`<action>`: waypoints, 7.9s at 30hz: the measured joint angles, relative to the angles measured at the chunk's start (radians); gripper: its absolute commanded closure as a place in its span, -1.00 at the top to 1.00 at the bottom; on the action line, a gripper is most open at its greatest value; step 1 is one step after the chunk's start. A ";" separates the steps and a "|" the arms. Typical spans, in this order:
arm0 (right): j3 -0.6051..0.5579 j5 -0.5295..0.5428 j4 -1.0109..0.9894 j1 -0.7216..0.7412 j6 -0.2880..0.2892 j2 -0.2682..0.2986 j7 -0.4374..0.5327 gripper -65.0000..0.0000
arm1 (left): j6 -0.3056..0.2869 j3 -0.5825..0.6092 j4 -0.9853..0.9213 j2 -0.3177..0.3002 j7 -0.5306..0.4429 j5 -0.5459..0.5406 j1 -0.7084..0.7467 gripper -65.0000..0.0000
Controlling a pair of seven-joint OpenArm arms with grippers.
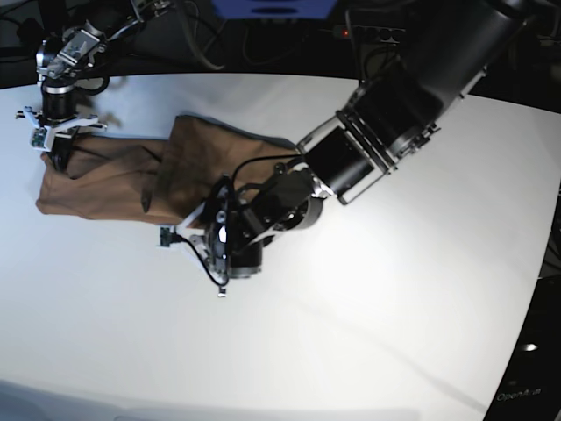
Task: Fold the T-shirt properly
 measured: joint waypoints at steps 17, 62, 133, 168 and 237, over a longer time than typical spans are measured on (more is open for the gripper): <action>0.000 0.000 0.000 0.000 0.000 0.000 0.000 -0.98 | 0.000 0.006 -0.001 0.000 0.000 0.000 0.000 -0.77; 0.000 0.000 0.000 0.000 0.000 0.000 0.000 -0.98 | 0.185 -0.234 -0.002 0.000 0.002 0.008 0.005 -0.87; 0.009 -0.066 0.307 -0.019 0.024 -0.089 0.003 -1.00 | 0.061 -0.311 -0.114 -0.025 -0.141 0.000 0.164 -0.87; -0.081 0.064 0.347 0.273 0.027 0.129 -0.837 -0.98 | -0.116 -0.497 -0.112 -0.129 -0.563 -0.221 0.406 -0.87; -0.072 0.696 -0.486 0.652 0.016 0.531 -1.943 0.17 | -0.139 -0.675 -0.113 -0.272 -0.296 -0.359 0.322 -0.87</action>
